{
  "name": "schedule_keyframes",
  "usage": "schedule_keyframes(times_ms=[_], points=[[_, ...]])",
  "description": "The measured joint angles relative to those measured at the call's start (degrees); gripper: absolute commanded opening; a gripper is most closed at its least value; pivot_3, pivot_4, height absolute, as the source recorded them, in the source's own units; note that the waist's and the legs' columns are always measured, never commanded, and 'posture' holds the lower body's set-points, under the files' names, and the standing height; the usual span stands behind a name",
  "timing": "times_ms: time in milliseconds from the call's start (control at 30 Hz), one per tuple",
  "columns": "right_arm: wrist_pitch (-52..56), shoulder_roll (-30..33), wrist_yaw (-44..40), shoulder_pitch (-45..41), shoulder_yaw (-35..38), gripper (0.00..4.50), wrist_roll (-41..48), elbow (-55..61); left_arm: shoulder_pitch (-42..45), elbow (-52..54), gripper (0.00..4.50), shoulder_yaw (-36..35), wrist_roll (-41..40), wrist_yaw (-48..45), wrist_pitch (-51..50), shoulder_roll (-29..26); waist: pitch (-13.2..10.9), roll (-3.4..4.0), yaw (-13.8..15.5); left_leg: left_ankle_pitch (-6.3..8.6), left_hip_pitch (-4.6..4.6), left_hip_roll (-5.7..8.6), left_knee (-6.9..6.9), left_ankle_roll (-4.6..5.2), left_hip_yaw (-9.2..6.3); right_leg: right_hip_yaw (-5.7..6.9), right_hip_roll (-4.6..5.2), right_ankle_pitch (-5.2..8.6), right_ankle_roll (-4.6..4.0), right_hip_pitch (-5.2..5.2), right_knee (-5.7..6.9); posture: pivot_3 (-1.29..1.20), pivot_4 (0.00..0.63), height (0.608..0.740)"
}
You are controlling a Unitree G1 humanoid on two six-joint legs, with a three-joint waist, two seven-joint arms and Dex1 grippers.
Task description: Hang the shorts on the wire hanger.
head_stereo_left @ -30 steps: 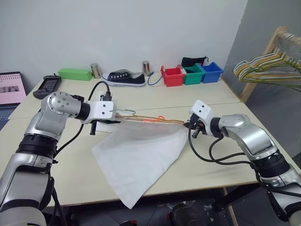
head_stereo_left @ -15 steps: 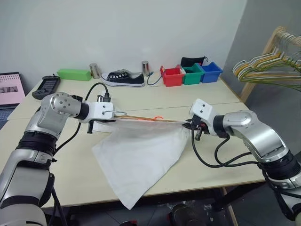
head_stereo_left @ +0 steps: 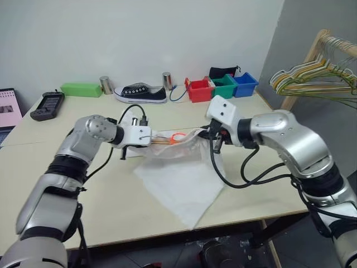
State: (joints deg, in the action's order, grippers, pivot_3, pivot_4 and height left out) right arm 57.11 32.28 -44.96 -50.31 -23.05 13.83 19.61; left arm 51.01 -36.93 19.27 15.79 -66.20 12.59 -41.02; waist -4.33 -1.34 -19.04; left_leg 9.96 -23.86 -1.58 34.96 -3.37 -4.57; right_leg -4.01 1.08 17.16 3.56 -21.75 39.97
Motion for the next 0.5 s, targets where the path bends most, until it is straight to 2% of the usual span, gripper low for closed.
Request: schedule_keyframes(times_ms=[100,133,167,500], points=[[-3.81,0.87,0.44,0.0,-2.36,0.02,-3.82,-2.73,0.75,0.49,0.0,-0.58,-0.1,0.6,-2.87,1.28,-0.01,0.02,-0.25,0.0,0.02,0.0,0.0,0.0,0.02,-0.01,0.0,0.0,0.0,0.0,0.0,-0.28,0.009,0.74],[-5.25,1.67,0.23,0.01,-2.93,0.56,-4.74,-3.86,0.75,1.06,0.0,-0.9,-0.37,0.56,-3.88,1.65,-0.02,0.02,-0.36,0.0,0.02,0.0,-0.01,0.0,0.01,0.0,0.0,0.0,0.0,0.0,0.0,-0.28,0.011,0.74],[-5.93,1.97,0.05,0.01,-3.02,0.69,-5.57,-4.58,0.74,1.53,0.0,-1.06,-0.64,0.57,-4.67,1.98,-0.02,0.03,-0.46,0.0,0.02,0.0,-0.01,0.0,0.01,0.0,0.0,0.0,0.0,0.0,0.0,-0.28,0.011,0.74],[-12.97,4.94,-2.52,-0.52,-3.44,3.05,-10.59,-9.89,-2.46,9.25,0.0,-2.07,-2.55,0.37,-7.64,1.73,-0.03,0.05,-1.49,0.0,0.04,0.0,-0.01,0.0,-0.01,0.0,0.0,0.0,0.0,0.02,0.01,-0.27,0.009,0.74]])
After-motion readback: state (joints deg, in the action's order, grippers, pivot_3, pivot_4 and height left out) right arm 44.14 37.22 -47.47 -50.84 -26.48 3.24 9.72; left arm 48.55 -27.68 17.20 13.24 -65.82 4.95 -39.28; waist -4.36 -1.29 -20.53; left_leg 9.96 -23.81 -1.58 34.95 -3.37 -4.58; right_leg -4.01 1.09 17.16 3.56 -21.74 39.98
